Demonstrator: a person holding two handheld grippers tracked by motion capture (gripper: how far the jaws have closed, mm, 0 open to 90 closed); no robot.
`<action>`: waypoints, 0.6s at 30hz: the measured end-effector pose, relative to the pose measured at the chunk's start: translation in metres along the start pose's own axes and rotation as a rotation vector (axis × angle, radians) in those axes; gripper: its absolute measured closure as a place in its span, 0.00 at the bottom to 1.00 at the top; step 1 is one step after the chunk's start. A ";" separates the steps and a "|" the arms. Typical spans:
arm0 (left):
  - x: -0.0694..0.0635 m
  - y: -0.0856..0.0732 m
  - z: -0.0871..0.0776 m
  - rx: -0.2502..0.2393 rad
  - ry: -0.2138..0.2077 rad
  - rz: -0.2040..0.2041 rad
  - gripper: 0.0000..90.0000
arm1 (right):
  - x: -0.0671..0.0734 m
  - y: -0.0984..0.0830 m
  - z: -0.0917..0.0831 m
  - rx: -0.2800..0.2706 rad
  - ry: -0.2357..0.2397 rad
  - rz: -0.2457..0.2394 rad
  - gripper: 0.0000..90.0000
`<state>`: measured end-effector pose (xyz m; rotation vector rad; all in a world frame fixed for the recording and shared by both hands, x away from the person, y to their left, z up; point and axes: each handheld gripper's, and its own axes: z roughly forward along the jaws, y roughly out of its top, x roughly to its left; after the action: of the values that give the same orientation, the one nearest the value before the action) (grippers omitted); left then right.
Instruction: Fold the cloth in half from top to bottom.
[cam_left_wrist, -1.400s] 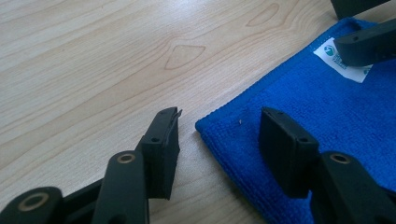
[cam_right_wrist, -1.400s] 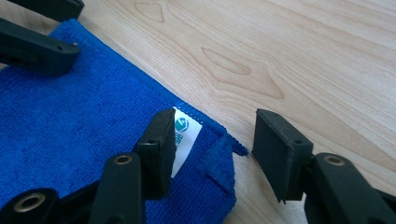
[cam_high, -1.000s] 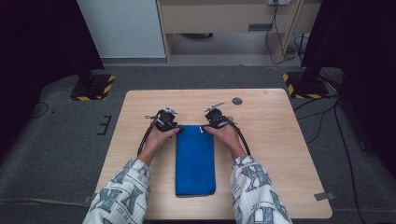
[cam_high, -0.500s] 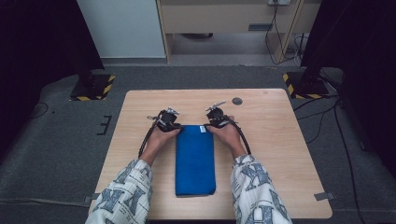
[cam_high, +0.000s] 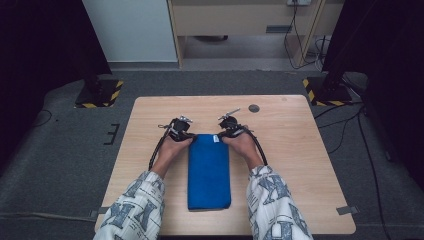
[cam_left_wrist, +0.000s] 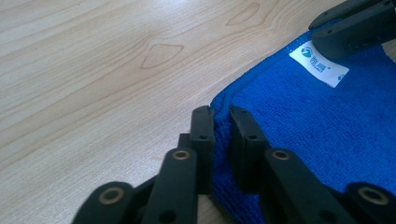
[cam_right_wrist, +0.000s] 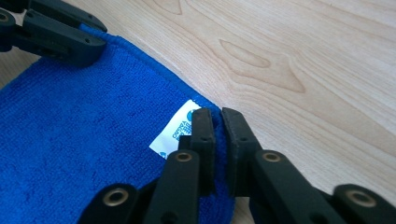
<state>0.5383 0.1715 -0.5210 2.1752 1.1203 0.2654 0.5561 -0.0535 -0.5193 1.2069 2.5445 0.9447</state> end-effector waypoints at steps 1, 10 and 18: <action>0.000 0.000 0.000 0.001 -0.003 -0.006 0.91 | 0.001 0.000 0.000 -0.001 0.000 0.002 0.95; -0.002 0.004 -0.007 -0.018 -0.007 -0.015 0.95 | 0.004 0.003 -0.011 -0.016 -0.011 -0.014 0.97; -0.007 0.011 -0.023 -0.060 -0.004 -0.007 0.95 | 0.006 0.009 -0.028 -0.045 -0.007 -0.036 0.97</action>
<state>0.5307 0.1727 -0.4960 2.1176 1.1034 0.2876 0.5467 -0.0585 -0.4909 1.1455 2.5166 0.9828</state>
